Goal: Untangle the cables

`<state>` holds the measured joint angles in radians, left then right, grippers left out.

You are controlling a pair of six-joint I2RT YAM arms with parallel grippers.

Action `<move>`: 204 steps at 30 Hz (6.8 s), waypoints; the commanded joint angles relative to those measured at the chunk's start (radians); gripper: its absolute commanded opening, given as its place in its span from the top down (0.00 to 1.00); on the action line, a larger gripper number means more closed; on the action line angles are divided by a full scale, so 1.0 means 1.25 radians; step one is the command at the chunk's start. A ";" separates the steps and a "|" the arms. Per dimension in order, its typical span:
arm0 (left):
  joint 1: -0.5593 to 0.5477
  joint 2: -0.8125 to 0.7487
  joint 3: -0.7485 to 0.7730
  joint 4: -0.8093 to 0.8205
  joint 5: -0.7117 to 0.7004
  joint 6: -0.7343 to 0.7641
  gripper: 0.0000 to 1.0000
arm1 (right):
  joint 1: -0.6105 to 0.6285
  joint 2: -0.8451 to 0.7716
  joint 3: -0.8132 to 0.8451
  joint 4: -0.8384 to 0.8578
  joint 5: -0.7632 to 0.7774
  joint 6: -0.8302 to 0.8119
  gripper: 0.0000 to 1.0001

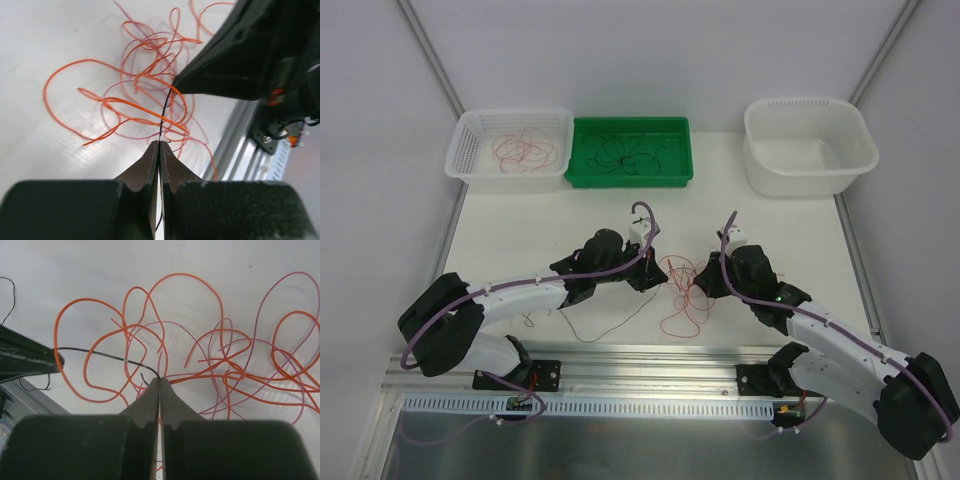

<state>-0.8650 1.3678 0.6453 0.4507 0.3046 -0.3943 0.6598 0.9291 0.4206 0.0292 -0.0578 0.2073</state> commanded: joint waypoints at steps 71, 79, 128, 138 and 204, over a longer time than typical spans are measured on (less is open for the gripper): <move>-0.285 -0.158 -0.079 0.104 -0.297 0.228 0.01 | 0.092 0.081 0.623 -0.671 0.079 -0.131 0.99; -0.150 -0.235 -0.142 -0.044 -0.295 0.184 0.04 | 0.092 0.085 0.632 -0.636 0.065 -0.138 0.99; 0.021 -0.390 0.310 -0.765 -0.249 0.227 1.00 | 0.110 0.198 0.477 -0.361 0.054 -0.076 0.47; 0.019 -0.433 0.409 -0.855 -0.214 0.212 1.00 | 0.116 0.247 0.384 -0.185 0.052 0.014 0.41; 0.256 -0.275 0.577 -0.867 -0.364 0.285 1.00 | -0.154 0.052 0.203 -0.323 -0.155 -0.030 0.87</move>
<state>-0.5545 0.9672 1.2247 -0.6838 -0.2047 -0.1139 0.4191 0.9710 0.6697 -0.4103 -0.2306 0.1505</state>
